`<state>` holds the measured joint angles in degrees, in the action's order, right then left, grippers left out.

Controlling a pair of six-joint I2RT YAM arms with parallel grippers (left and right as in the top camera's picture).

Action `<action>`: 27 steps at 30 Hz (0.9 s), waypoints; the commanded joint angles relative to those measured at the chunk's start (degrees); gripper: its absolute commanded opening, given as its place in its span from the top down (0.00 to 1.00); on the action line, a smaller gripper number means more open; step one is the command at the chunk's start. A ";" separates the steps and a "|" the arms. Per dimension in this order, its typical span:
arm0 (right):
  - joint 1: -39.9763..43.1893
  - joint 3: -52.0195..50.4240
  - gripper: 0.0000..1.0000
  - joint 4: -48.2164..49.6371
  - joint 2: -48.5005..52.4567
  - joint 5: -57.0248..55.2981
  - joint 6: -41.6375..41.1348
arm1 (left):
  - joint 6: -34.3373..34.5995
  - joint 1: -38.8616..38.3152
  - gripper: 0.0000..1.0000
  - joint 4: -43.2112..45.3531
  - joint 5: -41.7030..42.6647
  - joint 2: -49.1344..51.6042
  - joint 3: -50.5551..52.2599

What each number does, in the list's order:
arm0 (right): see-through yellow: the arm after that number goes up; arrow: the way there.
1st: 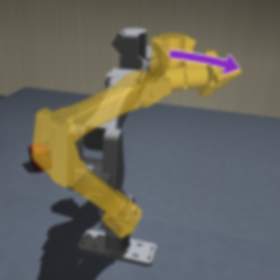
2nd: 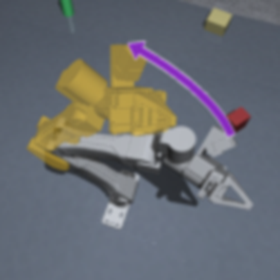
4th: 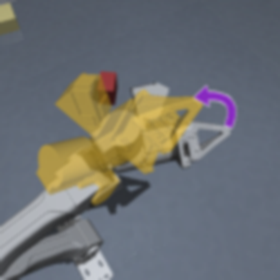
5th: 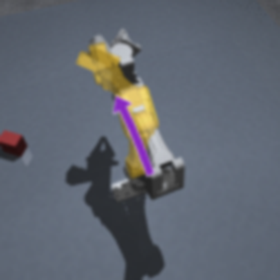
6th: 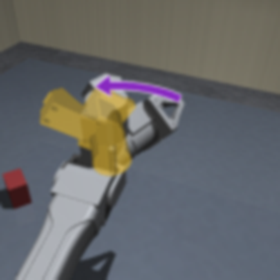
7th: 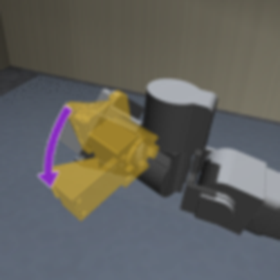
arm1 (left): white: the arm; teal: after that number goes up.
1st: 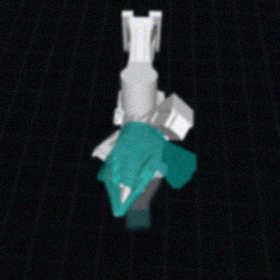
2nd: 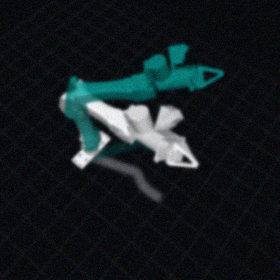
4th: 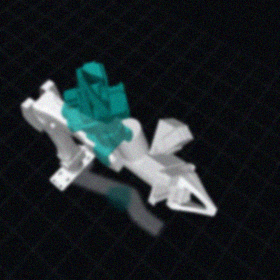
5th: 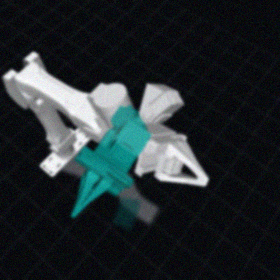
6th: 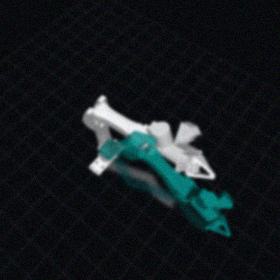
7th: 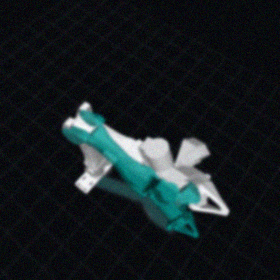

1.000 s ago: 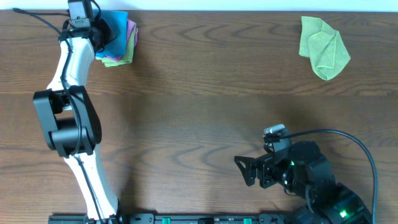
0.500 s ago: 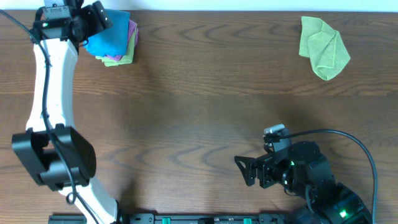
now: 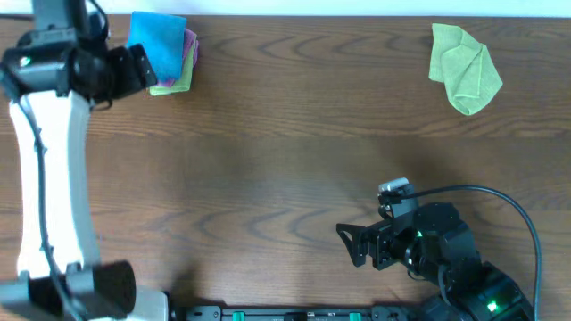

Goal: Fold the cloth

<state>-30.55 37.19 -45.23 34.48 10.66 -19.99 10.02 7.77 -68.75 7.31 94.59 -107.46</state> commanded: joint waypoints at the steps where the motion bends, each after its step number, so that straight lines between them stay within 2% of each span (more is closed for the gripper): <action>1: 0.26 -0.37 0.01 -0.07 0.02 -0.15 -0.59 | -0.92 -0.02 0.05 -4.94 -1.75 -5.03 -0.44; 8: 0.26 -0.37 0.01 -0.04 0.02 -0.15 -0.57 | -0.87 -0.02 0.05 -17.46 -3.32 -14.97 -0.42; 16: 0.26 -0.37 0.01 -0.04 0.02 -0.15 -0.57 | -1.27 -0.02 0.05 -26.12 -7.98 -29.11 -0.26; 22: 0.26 -0.37 0.01 -0.07 0.02 -0.15 -0.59 | -1.79 -0.02 0.05 -24.83 -8.41 -37.59 2.45; 27: 0.26 -0.37 0.01 -0.07 0.02 -0.15 -0.59 | -1.95 -0.02 0.05 -18.40 -7.93 -45.09 13.79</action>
<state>-30.55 37.08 -45.25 34.48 10.68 -19.99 8.93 7.73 -89.03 -0.05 51.46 -99.13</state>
